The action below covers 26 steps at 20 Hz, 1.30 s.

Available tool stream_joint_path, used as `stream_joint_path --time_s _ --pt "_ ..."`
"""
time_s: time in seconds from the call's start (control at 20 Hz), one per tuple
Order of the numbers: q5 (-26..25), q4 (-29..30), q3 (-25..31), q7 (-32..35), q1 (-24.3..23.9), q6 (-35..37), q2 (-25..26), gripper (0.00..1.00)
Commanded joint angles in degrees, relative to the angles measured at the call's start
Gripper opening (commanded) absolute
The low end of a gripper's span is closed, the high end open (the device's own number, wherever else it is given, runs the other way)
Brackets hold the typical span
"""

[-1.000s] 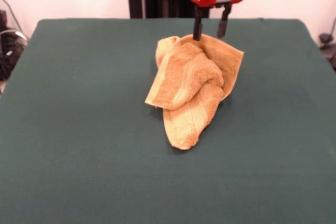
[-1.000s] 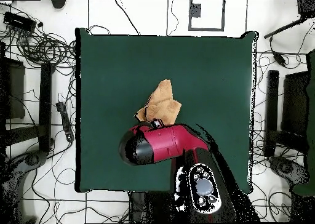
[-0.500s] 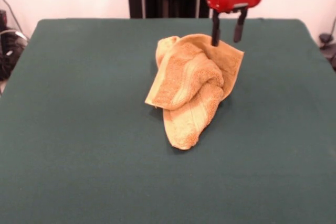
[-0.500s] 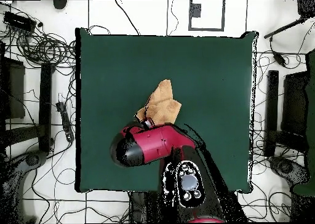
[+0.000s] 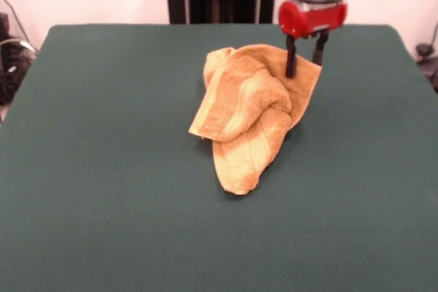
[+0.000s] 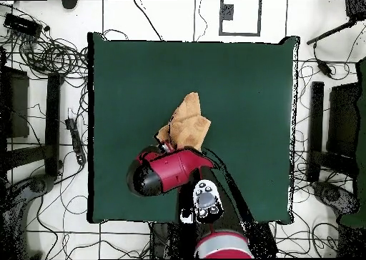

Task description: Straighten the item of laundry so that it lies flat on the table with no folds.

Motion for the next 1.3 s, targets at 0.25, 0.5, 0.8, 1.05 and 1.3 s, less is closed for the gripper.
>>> stream_joint_path --time_s 0.25,0.5,0.8,1.05,1.3 --pt "0.20 -3.71 -4.35 9.83 1.59 -5.75 10.64 1.00" --pt "1.20 -2.13 -4.07 9.86 1.72 -6.50 8.91 1.00" --pt "2.71 -0.39 -2.23 8.97 0.26 -2.66 7.40 1.00" --pt "2.45 -1.09 1.44 6.64 -2.81 -1.89 8.06 1.00" --pt "1.76 -1.11 2.42 5.96 -3.77 -2.28 7.90 1.00"
